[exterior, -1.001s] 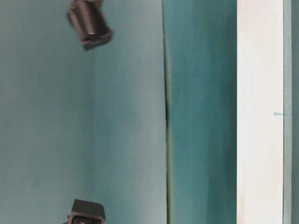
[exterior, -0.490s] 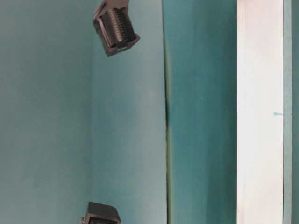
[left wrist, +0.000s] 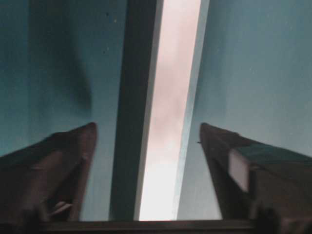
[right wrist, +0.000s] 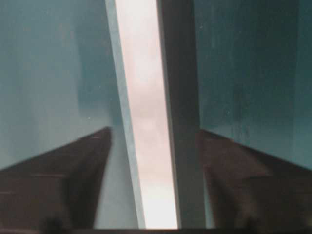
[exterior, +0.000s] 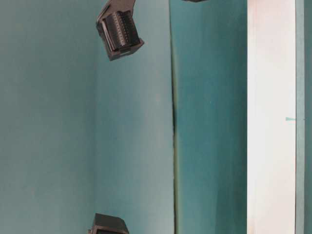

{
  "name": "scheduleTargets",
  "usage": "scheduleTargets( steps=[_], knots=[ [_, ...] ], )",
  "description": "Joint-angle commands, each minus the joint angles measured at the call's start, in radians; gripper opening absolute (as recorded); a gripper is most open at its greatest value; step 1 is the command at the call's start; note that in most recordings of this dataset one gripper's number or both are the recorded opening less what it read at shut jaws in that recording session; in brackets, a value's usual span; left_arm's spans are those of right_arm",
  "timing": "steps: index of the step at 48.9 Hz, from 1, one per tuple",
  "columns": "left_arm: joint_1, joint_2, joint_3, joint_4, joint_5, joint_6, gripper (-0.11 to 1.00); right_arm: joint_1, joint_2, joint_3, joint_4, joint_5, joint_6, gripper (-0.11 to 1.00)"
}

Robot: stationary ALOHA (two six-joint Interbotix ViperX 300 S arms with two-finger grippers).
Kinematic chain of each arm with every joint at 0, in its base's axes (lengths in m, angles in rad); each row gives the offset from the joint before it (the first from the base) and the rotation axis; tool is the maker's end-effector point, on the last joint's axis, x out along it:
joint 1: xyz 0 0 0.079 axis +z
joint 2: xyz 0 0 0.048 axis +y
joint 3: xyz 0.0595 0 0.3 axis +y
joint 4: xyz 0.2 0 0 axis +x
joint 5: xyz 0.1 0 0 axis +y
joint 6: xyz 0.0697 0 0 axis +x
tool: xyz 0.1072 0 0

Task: Lift a wooden board with both hands.
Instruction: 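Close both grippers on the white board near each end, then lift the board with both grippers and move it away from the table edge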

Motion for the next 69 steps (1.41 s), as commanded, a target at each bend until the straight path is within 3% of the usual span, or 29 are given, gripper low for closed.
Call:
scheduleTargets(
  steps=[1, 7, 12, 51, 69],
  knots=[
    [-0.005, -0.006, -0.006, 0.002, -0.02, 0.003, 0.76, -0.002, 0.006, 0.0, -0.002, -0.015, -0.006, 0.56],
    [-0.008, -0.006, -0.008, 0.002, -0.038, 0.006, 0.41, -0.002, 0.006, 0.0, 0.002, 0.003, -0.006, 0.23],
    [-0.008, -0.008, -0.006, 0.002, -0.041, 0.008, 0.18, 0.002, 0.008, 0.0, 0.003, 0.011, -0.006, 0.22],
    [-0.011, -0.015, -0.018, 0.002, -0.035, 0.002, 0.18, 0.002, 0.003, -0.021, 0.005, 0.035, -0.002, 0.22],
    [-0.011, -0.107, -0.072, 0.002, 0.129, 0.0, 0.18, -0.025, -0.091, -0.072, 0.005, 0.143, 0.002, 0.22]
  ],
)
